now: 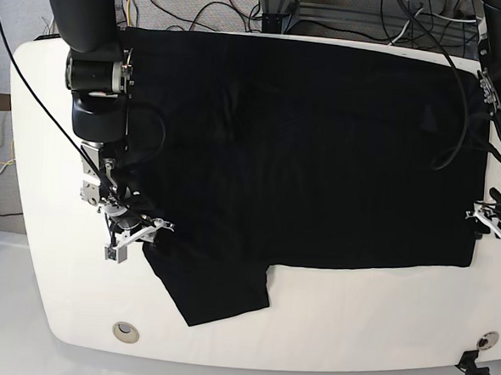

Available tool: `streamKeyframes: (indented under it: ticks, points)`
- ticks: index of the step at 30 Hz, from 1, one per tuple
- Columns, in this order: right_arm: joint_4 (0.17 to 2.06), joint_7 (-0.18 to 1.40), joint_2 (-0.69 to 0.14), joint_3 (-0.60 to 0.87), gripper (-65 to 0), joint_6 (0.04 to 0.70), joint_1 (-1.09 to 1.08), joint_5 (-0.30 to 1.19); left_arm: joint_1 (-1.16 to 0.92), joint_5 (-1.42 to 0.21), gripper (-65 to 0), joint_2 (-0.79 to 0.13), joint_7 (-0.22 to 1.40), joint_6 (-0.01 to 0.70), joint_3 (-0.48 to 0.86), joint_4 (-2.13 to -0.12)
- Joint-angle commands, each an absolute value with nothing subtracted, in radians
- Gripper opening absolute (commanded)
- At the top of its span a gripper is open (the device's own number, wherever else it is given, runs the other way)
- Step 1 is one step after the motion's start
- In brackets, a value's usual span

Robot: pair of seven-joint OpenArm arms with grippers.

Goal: Fold the T-shirt properly
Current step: 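Grasp the shirt's side edges midway with both grippers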

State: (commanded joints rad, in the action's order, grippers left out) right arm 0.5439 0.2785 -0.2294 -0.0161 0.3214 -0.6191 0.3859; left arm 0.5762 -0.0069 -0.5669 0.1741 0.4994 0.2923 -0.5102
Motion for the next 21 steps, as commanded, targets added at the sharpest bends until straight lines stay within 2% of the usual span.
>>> streamKeyframes:
  ticks: [6, 15, 21]
  points:
    - [0.544, 0.278, -0.222, -0.016, -40.1, 0.321, -0.616, 0.386, 0.604, -0.007, -31.0, -0.549, 0.105, 0.498, 0.291, -0.418]
    - [0.542, 0.278, -0.216, -0.016, -40.1, 0.321, -0.615, 0.386, 0.605, -0.007, -31.0, -0.487, 0.105, 0.499, 0.291, -0.417]
    - [0.542, 0.278, -0.216, -0.018, -39.9, 0.321, -0.596, 0.386, 0.608, -0.008, -31.0, -0.495, 0.104, 0.496, 0.291, -0.418]
